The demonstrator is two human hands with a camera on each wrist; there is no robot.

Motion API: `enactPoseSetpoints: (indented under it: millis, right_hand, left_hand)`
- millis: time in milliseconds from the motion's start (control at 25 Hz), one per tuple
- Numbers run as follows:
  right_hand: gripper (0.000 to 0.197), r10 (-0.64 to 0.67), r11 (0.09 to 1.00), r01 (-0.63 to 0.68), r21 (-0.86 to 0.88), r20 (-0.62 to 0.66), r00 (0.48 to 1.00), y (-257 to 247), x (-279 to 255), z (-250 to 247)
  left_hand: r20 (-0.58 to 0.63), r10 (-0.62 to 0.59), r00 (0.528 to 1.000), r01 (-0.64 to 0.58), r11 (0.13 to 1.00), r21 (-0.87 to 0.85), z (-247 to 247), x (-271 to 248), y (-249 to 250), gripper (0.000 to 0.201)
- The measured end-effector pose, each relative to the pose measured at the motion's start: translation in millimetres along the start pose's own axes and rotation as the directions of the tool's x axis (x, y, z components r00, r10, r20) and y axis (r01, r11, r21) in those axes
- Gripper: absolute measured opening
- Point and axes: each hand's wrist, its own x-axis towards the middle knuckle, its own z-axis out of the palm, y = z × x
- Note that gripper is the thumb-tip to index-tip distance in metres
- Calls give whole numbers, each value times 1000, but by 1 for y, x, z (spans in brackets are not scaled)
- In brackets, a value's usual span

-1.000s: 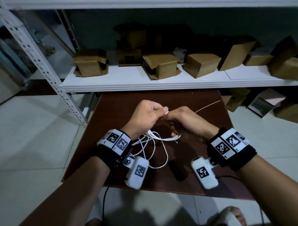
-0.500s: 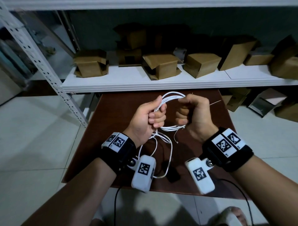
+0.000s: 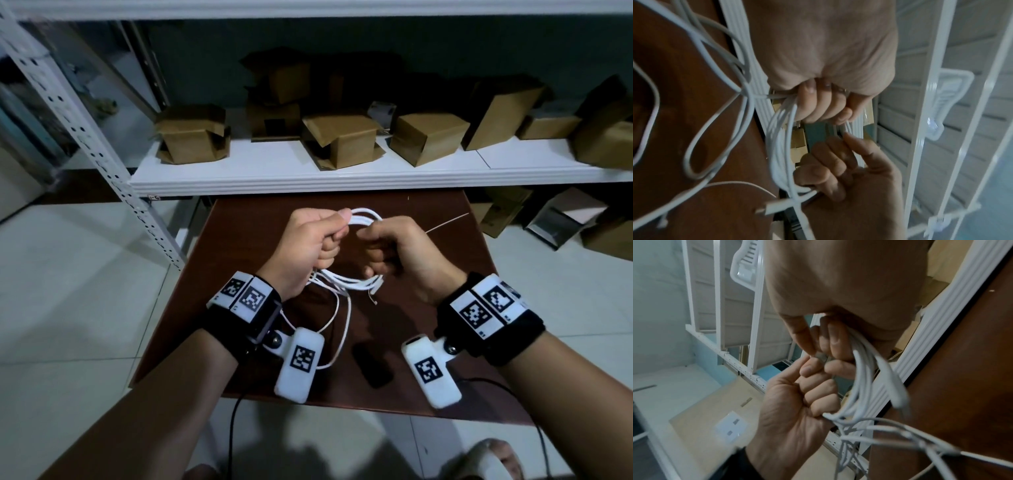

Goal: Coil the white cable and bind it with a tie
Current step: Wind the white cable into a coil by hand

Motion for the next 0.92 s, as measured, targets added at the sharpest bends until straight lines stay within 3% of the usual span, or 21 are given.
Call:
enactPoseSetpoints:
  millis: [120, 240, 320, 480, 600, 840, 920]
  right_hand:
    - [20, -3, 965, 15, -262, 46, 999, 1, -1, -4]
    - [27, 45, 930, -8, -367, 92, 995, 4, -1, -4]
    - [46, 56, 914, -17, -406, 86, 995, 8, 0, -3]
    - [28, 48, 871, 9, -490, 104, 993, 9, 1, 0]
    - [30, 35, 877, 12, -480, 88, 996, 11, 1, 4]
    - [17, -18, 790, 48, -611, 56, 998, 16, 3, -3]
    - [18, -34, 805, 27, -592, -1, 999, 16, 3, -2]
  left_hand:
    - [35, -9, 999, 0, 964, 266, 4, -2, -2, 46]
    - [59, -46, 997, 19, 916, 401, 4, -4, -1, 46]
    - [61, -74, 995, 42, 907, 419, 3, -4, 1, 47]
    - [74, -117, 990, 94, 959, 268, 3, -5, 2, 48]
    - [60, -124, 990, 110, 974, 197, 2, -2, 3, 48]
    - [34, -44, 998, 24, 894, 447, 7, 1, -4, 50]
    - [25, -19, 999, 5, 881, 472, 9, 3, -7, 49]
